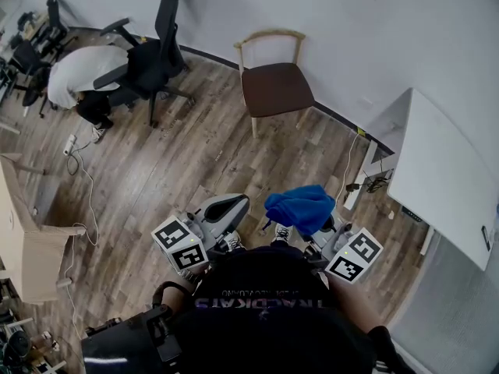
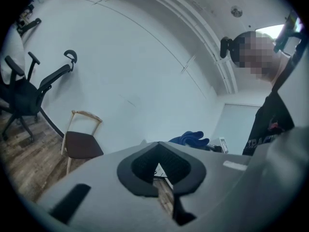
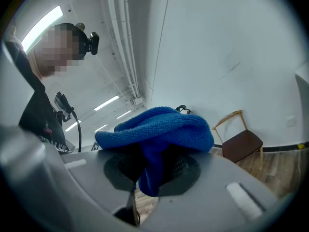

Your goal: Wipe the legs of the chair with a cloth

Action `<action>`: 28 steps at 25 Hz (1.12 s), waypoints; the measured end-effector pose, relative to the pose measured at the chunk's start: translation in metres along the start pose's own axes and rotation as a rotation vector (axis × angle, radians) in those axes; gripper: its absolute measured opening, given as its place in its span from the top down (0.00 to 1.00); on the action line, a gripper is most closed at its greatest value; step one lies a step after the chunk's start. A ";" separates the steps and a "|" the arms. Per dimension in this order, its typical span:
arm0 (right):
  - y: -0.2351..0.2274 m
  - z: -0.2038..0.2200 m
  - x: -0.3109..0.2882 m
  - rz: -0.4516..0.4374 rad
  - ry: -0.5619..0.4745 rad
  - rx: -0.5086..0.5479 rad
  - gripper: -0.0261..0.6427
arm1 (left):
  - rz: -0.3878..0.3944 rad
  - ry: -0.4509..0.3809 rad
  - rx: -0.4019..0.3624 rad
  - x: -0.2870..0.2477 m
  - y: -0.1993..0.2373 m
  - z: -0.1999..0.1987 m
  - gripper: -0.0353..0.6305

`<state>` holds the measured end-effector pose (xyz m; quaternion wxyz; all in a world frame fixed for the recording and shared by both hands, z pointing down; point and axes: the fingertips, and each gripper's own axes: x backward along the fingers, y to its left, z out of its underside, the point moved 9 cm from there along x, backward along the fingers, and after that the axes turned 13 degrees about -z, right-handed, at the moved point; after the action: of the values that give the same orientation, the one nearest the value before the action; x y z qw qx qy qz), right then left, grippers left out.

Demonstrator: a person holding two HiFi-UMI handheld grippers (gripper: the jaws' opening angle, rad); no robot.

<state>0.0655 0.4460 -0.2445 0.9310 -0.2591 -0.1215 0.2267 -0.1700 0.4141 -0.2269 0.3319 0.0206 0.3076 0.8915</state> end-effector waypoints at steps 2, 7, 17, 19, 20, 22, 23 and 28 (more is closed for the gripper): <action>-0.002 0.000 0.003 0.002 0.002 0.002 0.86 | -0.013 0.013 -0.082 -0.002 -0.004 0.001 0.95; -0.017 -0.008 0.013 0.018 -0.006 -0.002 0.86 | -0.010 0.034 -0.127 -0.018 -0.009 0.003 0.95; -0.045 -0.026 0.043 0.037 -0.005 0.020 0.86 | -0.017 0.024 -0.099 -0.054 -0.016 0.010 0.95; -0.053 -0.032 0.049 0.036 0.002 0.021 0.86 | -0.017 0.021 -0.096 -0.064 -0.020 0.010 0.95; -0.056 -0.035 0.052 0.033 0.006 0.020 0.86 | -0.020 0.017 -0.095 -0.069 -0.021 0.009 0.95; -0.063 -0.041 0.057 0.027 0.021 0.025 0.86 | -0.030 0.007 -0.088 -0.077 -0.024 0.009 0.95; -0.067 -0.044 0.059 0.023 0.029 0.027 0.86 | -0.036 0.002 -0.081 -0.081 -0.025 0.010 0.95; -0.090 -0.058 0.069 -0.006 0.045 0.021 0.86 | -0.072 -0.004 -0.052 -0.100 -0.030 0.013 0.95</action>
<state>0.1770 0.3862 -0.2371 0.9368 -0.2538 -0.0990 0.2194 -0.0714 0.3780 -0.2159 0.3646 0.0028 0.2842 0.8867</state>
